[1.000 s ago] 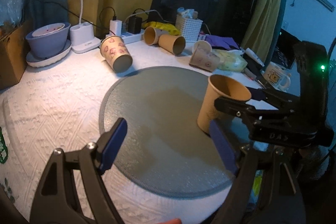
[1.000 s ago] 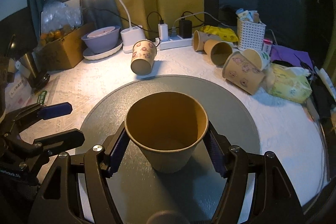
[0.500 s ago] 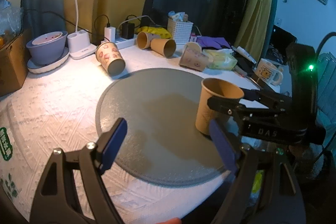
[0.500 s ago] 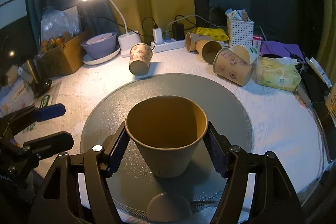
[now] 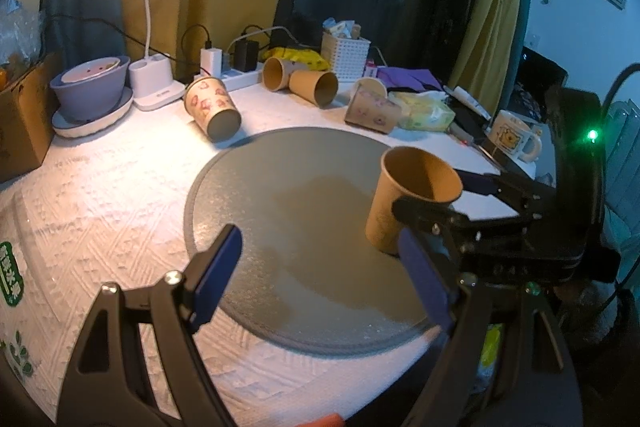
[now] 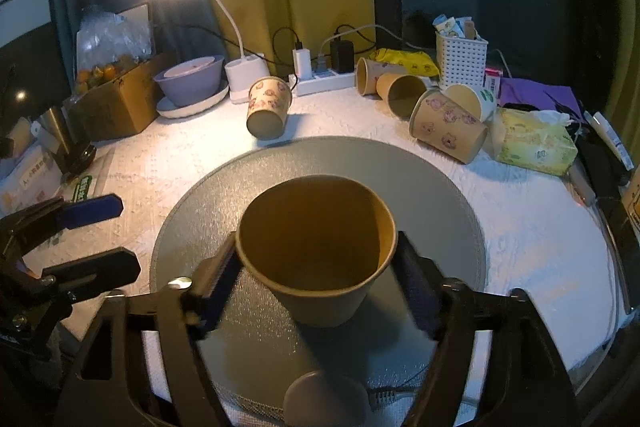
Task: Flip cup upright
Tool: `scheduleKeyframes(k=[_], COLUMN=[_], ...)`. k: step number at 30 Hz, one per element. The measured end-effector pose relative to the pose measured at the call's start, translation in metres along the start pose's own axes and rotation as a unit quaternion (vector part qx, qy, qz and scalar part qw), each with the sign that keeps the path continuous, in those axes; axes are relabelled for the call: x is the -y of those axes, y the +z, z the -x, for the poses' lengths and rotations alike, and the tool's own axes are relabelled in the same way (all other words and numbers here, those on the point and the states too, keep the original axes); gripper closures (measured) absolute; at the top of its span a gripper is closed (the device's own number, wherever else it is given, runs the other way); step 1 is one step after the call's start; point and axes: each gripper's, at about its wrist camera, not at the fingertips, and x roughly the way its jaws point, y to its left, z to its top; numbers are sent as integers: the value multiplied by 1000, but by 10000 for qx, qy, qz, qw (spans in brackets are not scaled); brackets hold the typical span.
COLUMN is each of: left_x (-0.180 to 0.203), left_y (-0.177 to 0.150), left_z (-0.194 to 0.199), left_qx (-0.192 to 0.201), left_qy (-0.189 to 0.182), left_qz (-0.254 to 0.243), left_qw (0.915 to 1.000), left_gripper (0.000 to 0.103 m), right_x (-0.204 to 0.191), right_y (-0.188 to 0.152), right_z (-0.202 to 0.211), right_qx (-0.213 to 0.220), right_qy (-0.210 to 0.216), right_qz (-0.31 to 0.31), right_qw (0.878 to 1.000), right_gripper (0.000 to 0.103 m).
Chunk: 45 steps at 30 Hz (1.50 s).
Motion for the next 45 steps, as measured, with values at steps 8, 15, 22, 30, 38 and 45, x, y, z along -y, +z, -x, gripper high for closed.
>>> scheduleKeyframes(k=[8,15,22,30,38,45], left_x=[6,12,20,29,40,51], left_y=[2,4,8,14,18,20], left_z=[11,26,45,73,107,130], left_qx=[147,320,556,970,1505,1818], left_qy=[33,37,50,31,102,140], left_qz=[-84,-176,-260,-301,-456,-620], left_qw=[9999,9993,9981,9948,9875,9813], left_gripper=[9,9,9,9,9,9], right_x=[-1,-2,-4,-11,-23,-34], right_y=[-4,-4,0,4,8,10], right_z=[14,41,76,119,153,180], right_qx=[90,288,571,945,1259,1592], right_qy=[-61,-139,-230,-530,-420,-561], right_qz=[-133,-137,-168,-187,-128,-7], right_qw=[9999,9994,9980,9939,9911,9856], right_gripper=[13,13,13,13,13,13])
